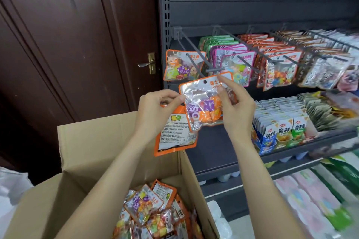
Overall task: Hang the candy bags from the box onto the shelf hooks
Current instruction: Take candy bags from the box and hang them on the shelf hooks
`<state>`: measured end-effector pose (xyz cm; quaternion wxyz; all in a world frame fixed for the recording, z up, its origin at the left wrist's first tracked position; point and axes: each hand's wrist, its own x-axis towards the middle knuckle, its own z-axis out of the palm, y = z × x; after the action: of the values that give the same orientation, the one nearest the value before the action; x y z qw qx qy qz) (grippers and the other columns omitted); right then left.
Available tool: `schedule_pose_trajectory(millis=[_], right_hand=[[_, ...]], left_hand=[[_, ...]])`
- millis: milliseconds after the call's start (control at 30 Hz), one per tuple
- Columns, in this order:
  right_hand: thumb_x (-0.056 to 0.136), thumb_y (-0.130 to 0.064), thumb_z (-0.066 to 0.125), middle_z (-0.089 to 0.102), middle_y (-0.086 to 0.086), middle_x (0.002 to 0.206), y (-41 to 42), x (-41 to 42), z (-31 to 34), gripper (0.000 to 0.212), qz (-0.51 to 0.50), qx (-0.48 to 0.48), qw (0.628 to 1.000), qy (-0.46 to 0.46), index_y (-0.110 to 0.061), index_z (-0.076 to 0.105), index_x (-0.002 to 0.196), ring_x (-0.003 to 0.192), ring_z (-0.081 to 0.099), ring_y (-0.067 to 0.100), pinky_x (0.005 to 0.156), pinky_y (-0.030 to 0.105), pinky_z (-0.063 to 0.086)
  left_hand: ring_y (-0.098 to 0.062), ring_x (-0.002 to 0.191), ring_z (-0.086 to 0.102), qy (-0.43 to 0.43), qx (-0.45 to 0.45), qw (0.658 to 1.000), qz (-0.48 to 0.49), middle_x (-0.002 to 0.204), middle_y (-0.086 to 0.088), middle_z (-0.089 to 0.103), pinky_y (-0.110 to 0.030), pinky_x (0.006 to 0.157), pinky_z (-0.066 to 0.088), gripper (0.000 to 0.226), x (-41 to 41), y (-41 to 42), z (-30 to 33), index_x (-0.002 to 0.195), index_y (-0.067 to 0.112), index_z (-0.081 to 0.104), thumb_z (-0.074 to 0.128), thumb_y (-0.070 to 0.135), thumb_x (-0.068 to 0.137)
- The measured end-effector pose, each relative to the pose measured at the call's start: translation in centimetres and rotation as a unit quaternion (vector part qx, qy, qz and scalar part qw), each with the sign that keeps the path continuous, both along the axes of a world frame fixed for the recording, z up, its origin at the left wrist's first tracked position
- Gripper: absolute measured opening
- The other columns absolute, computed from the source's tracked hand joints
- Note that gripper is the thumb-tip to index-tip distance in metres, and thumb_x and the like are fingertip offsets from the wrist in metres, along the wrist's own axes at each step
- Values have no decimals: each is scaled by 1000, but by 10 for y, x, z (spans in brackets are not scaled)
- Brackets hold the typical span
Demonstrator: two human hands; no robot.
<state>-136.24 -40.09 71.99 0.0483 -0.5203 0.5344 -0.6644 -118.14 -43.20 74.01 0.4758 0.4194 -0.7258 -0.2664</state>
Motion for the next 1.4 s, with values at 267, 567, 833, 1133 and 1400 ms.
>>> schedule_pose_trajectory(millis=[267,567,833,1133,1400], right_hand=[[94,-10,60,62,-19,92,-21,-3,-1,25,-13,3,1000,2,-18,69,116,81,54,-8,74,8,39],[87,-5,67,64,1,84,-75,16,6,11,-133,13,991,32,-3,73,96,77,50,7,66,16,35],[99,-33,51,45,13,141,-87,39,-6,42,-74,206,959,182,-20,50,139,126,47,30,91,37,44],[76,-46,76,20,2,158,24,67,-65,88,129,95,933,323,-37,26,148,148,14,20,117,42,23],[91,-11,63,65,1,123,23,73,-76,42,-26,-35,983,176,-22,50,130,111,59,6,89,18,49]], left_hand=[[2,73,64,-20,-33,999,25,73,19,67,-8,65,45,9,-3,-15,0,79,26,70,68,29,87],[-2,68,60,-80,-44,992,91,61,13,63,-10,62,42,19,28,-25,-16,69,29,66,67,38,86],[-4,58,59,25,41,990,129,58,6,64,-18,61,43,34,43,-29,-16,60,24,63,61,39,91],[-9,55,50,230,184,950,101,53,7,53,-30,59,40,40,16,-20,-25,60,21,59,54,37,96],[-13,81,60,336,274,901,-19,87,-6,63,-23,70,51,20,-11,2,-21,91,10,64,54,26,97]])
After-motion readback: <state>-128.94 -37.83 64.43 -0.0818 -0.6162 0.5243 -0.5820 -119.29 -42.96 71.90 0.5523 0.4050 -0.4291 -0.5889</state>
